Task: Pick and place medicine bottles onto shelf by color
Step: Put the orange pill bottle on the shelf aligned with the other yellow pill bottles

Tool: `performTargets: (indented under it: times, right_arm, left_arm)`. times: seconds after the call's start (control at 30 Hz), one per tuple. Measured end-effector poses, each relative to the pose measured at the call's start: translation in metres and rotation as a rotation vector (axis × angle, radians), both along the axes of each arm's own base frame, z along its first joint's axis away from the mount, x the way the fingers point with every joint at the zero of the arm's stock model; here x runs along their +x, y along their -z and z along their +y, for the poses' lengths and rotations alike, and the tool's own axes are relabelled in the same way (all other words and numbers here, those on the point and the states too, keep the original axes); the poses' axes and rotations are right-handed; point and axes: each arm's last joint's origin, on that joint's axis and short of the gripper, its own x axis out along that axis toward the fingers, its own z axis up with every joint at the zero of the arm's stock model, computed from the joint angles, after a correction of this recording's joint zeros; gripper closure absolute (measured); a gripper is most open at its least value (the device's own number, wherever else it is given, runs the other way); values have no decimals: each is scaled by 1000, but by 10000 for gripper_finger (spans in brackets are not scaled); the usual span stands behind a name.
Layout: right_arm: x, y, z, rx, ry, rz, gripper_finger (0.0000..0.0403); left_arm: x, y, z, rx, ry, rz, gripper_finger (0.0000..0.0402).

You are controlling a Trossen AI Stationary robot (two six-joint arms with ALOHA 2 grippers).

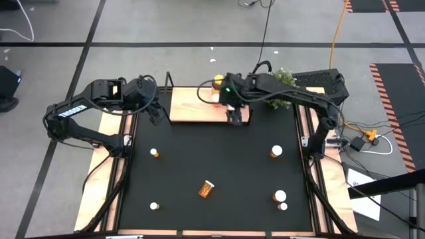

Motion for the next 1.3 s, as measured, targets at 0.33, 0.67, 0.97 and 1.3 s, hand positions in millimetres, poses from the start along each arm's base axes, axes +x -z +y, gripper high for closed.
performTargets:
  times: [0.33,0.67,0.97,1.3]
  right_arm:
    - [-53,-6,59,77,273,-70,140]
    - [-133,53,97,177,603,16,140]
    - [-174,87,105,201,698,49,140]
    - [-190,92,104,209,706,92,140]
  left_arm:
    - [31,-3,15,130,210,-90,229]
    - [91,71,58,136,377,-17,229]
    - [131,153,93,193,501,33,229]
    - [161,212,116,166,468,30,229]
